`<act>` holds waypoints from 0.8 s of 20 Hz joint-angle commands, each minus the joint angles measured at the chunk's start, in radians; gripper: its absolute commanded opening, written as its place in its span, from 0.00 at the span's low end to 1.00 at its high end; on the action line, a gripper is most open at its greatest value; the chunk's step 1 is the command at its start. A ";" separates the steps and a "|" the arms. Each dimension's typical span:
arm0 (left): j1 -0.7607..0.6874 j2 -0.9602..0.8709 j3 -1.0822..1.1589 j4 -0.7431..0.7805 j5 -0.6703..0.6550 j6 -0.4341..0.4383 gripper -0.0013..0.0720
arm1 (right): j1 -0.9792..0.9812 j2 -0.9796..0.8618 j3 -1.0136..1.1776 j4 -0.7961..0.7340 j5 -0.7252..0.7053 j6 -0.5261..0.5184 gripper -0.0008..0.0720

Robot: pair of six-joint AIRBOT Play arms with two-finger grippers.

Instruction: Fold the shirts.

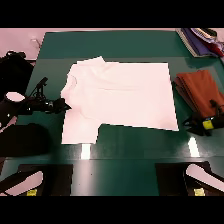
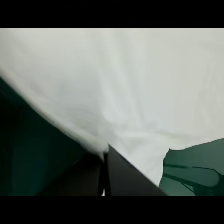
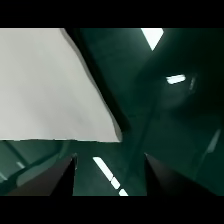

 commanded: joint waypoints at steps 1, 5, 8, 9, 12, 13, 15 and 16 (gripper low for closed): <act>0.000 0.000 0.006 0.005 -0.006 0.002 0.05 | -0.027 -0.030 -0.148 0.174 -0.109 -0.064 0.64; 0.000 0.000 0.006 0.010 -0.018 0.003 0.05 | 0.102 -0.064 -0.163 0.260 -0.238 -0.077 0.51; 0.000 0.000 0.006 0.013 -0.071 0.002 0.05 | 0.199 -0.063 -0.124 0.261 -0.280 -0.091 0.07; 0.000 0.000 0.006 0.013 -0.071 0.002 0.05 | 0.224 -0.062 -0.097 0.261 -0.269 -0.103 0.04; 0.000 0.023 0.051 0.021 -0.094 -0.008 0.05 | 0.281 -0.032 0.032 0.260 -0.190 -0.111 0.03; 0.000 0.064 0.080 0.021 -0.088 -0.008 0.05 | 0.292 0.002 0.094 0.260 -0.164 -0.111 0.03; 0.000 0.175 0.185 0.057 -0.087 -0.037 0.05 | 0.296 0.093 0.231 0.261 -0.125 -0.111 0.03; 0.000 0.239 0.262 0.087 -0.092 -0.069 0.05 | 0.296 0.144 0.313 0.260 -0.114 -0.111 0.03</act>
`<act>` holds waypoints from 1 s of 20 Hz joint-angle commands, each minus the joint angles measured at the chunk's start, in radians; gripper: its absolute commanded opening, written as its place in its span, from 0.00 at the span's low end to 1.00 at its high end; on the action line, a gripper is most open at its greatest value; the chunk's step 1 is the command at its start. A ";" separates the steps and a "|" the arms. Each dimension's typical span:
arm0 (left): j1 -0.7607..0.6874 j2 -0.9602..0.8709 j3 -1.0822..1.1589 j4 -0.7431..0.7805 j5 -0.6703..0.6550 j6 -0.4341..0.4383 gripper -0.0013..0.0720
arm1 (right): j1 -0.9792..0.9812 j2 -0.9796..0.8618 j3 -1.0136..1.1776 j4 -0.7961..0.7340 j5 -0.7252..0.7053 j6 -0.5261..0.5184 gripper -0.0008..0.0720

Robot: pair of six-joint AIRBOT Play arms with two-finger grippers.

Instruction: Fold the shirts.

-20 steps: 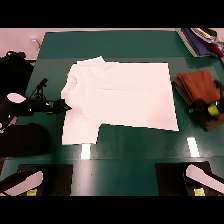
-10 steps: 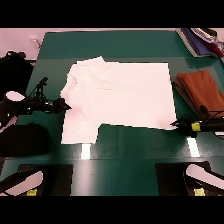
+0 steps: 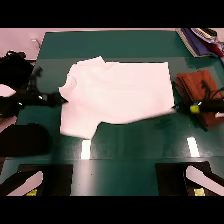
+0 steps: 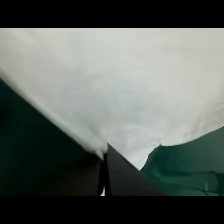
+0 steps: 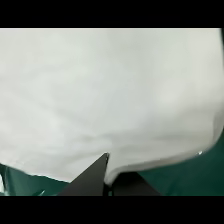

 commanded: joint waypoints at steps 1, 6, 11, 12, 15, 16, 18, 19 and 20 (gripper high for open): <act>0.000 0.180 0.212 0.069 -0.007 -0.075 0.05 | 0.017 0.145 0.250 0.008 0.060 -0.004 0.03; 0.000 0.361 0.745 0.098 0.049 -0.111 0.05 | -0.067 0.317 0.704 0.008 0.069 0.000 0.03; 0.000 0.351 1.121 0.338 0.054 -0.255 0.05 | -0.217 0.323 1.058 0.008 0.117 0.062 0.03; 0.000 0.346 1.129 0.347 0.055 -0.267 0.05 | -0.229 0.301 1.116 0.008 0.142 0.076 0.03; 0.000 0.250 1.128 0.317 -0.086 -0.302 0.05 | -0.230 0.200 1.236 0.011 0.233 0.128 0.03; 0.000 0.197 1.124 0.298 -0.149 -0.303 0.05 | -0.213 0.163 1.244 0.010 0.251 0.140 0.03; 0.000 0.084 1.074 0.230 -0.228 -0.303 0.05 | -0.137 0.097 1.199 -0.021 0.262 0.146 0.03; 0.000 0.029 1.032 0.187 -0.259 -0.303 0.05 | -0.074 0.065 1.157 -0.074 0.264 0.149 0.03; 0.000 -0.021 0.989 0.160 -0.278 -0.302 0.05 | 0.008 0.024 1.109 -0.158 0.269 0.170 0.03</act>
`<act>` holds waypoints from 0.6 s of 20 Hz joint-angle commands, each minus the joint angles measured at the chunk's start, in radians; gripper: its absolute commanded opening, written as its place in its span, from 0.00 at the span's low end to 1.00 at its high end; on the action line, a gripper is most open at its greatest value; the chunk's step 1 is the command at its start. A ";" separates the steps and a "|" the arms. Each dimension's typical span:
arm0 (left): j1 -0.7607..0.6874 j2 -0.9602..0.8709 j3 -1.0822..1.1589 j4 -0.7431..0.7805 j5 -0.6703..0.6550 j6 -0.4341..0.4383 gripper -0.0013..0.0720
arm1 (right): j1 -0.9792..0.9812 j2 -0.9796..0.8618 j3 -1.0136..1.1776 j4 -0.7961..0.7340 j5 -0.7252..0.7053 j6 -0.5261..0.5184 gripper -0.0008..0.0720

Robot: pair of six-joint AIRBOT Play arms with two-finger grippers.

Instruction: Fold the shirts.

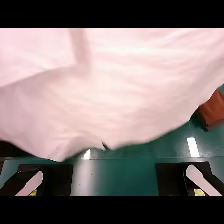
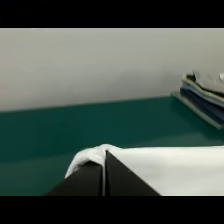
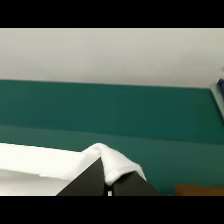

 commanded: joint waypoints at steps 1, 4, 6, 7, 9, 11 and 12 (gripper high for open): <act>0.000 -0.182 -0.114 -0.101 -0.130 -0.012 0.05 | 0.194 -0.132 -0.095 -0.209 0.047 0.054 0.03; 0.000 -0.307 -0.283 -0.091 -0.130 -0.002 0.05 | 0.337 -0.277 -0.254 -0.355 0.074 0.077 0.03; 0.000 -0.395 -0.376 -0.091 -0.099 0.019 0.05 | 0.370 -0.381 -0.324 -0.366 0.063 0.094 0.03; 0.000 -0.441 -0.408 -0.092 -0.076 0.021 0.05 | 0.378 -0.433 -0.340 -0.366 0.048 0.094 0.03; 0.000 -0.537 -0.418 -0.098 -0.005 0.035 0.05 | 0.379 -0.545 -0.327 -0.362 0.023 0.109 0.03; 0.000 -0.607 -0.417 -0.104 0.117 0.047 0.05 | 0.379 -0.648 -0.254 -0.362 0.013 0.135 0.03; 0.000 -0.637 -0.406 -0.106 0.168 0.047 0.05 | 0.379 -0.690 -0.208 -0.362 0.008 0.141 0.03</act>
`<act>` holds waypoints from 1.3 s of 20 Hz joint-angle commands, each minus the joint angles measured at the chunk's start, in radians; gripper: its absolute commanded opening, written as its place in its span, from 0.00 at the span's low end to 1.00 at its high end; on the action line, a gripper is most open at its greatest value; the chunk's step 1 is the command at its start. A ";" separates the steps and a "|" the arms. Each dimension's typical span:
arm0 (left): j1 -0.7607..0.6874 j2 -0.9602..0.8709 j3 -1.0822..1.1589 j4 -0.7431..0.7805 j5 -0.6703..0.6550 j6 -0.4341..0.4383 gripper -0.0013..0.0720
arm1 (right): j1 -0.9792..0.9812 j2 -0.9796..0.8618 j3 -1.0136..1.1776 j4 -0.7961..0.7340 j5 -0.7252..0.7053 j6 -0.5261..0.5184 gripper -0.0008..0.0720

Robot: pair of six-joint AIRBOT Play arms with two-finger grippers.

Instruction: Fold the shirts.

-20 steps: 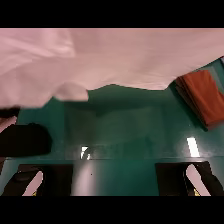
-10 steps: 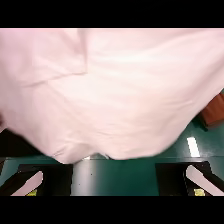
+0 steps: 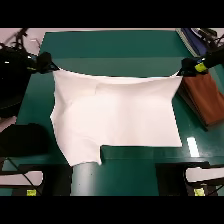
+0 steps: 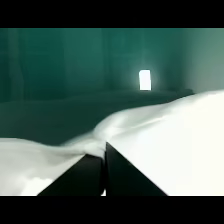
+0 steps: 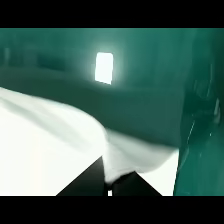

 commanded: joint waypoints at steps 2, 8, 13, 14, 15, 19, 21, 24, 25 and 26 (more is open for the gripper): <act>0.001 -0.156 0.032 -0.013 0.171 0.035 0.05 | 0.015 -0.203 0.163 -0.014 -0.024 0.045 0.03; 0.020 -0.195 0.137 0.007 0.025 0.115 0.05 | 0.015 -0.259 0.316 -0.026 0.058 0.031 0.03; 0.034 -0.195 0.085 0.123 -0.183 0.111 0.05 | 0.018 -0.145 0.060 -0.026 0.007 0.007 0.03; 0.034 -0.195 0.050 0.132 -0.184 0.109 0.05 | 0.018 -0.122 -0.002 -0.026 -0.012 0.006 0.03; 0.032 -0.195 0.012 0.130 -0.181 0.109 0.05 | 0.018 -0.100 -0.066 -0.024 -0.036 0.007 0.03; -0.009 -0.195 -0.175 0.130 -0.113 0.115 0.05 | 0.018 -0.046 -0.252 -0.022 -0.095 0.006 0.03; -0.026 -0.195 -0.220 0.132 -0.076 0.120 0.05 | 0.018 -0.026 -0.326 -0.013 -0.124 0.006 0.03; -0.021 -0.194 -0.222 0.135 -0.074 0.061 0.06 | 0.022 0.011 -0.418 -0.014 -0.172 0.006 0.04; -0.021 -0.194 -0.222 0.138 -0.086 0.046 0.08 | 0.023 0.026 -0.439 -0.014 -0.196 0.006 0.07; -0.021 -0.192 -0.222 0.138 -0.101 0.046 0.42 | 0.023 0.038 -0.449 -0.014 -0.214 0.006 0.39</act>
